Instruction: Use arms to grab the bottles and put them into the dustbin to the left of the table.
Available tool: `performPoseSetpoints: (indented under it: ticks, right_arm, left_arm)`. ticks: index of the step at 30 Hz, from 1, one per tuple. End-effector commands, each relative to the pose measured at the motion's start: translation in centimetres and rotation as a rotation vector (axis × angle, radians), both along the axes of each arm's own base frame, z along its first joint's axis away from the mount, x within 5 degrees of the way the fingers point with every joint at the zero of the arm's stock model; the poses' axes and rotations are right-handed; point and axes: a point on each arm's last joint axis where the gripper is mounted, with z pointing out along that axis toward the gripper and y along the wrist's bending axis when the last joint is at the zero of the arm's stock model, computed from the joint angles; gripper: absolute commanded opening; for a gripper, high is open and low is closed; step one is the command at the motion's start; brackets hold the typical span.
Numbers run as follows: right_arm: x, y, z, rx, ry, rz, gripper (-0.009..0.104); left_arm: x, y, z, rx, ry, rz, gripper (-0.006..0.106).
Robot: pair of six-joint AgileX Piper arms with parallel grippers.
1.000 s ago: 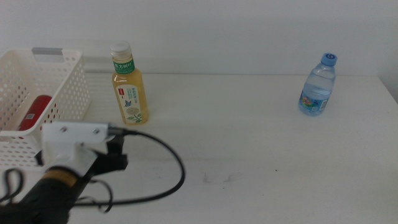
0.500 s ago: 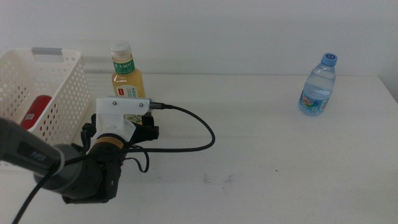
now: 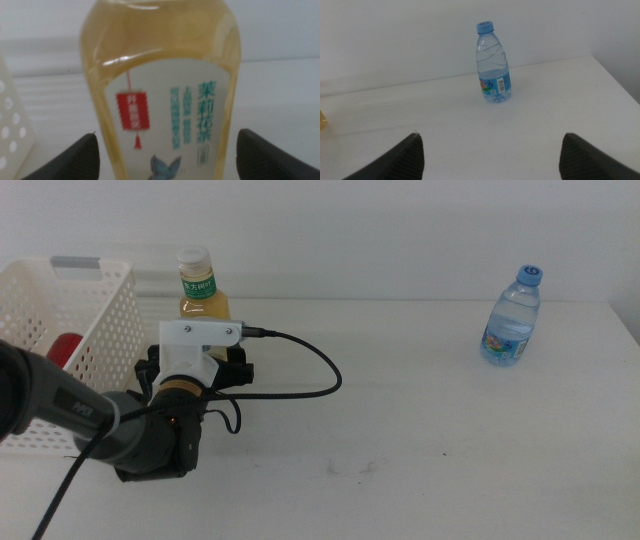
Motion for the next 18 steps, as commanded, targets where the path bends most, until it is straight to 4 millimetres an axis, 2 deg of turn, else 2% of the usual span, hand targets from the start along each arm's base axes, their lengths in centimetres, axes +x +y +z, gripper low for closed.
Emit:
performPoseSetpoints:
  ticks: [1,11,14,15,16,18]
  right_arm:
    - [0.0,-0.1,0.0,-0.009,-0.01,-0.008,0.09]
    - [0.0,-0.1,0.0,-0.009,-0.01,-0.008,0.09]
    - [0.0,-0.1,0.0,-0.009,-0.01,-0.008,0.09]
    - [0.0,-0.1,0.0,-0.009,-0.01,-0.008,0.09]
    - [0.0,-0.1,0.0,-0.009,-0.01,-0.008,0.09]
    - [0.0,-0.1,0.0,-0.009,-0.01,-0.008,0.09]
  left_arm:
    - [0.8,0.0,0.0,0.013,-0.011,-0.011,0.094]
    - [3.5,-0.6,-1.3,0.006,-0.025,0.0,0.093]
    - [4.1,-0.6,-1.9,-0.014,-0.012,0.037,0.084]
    - [4.1,-0.5,-1.9,-0.017,-0.011,0.043,0.077]
    - [3.2,-0.6,-0.6,-0.048,0.025,0.032,0.03]
    - [1.7,-0.6,0.8,-0.055,0.091,0.002,0.007]
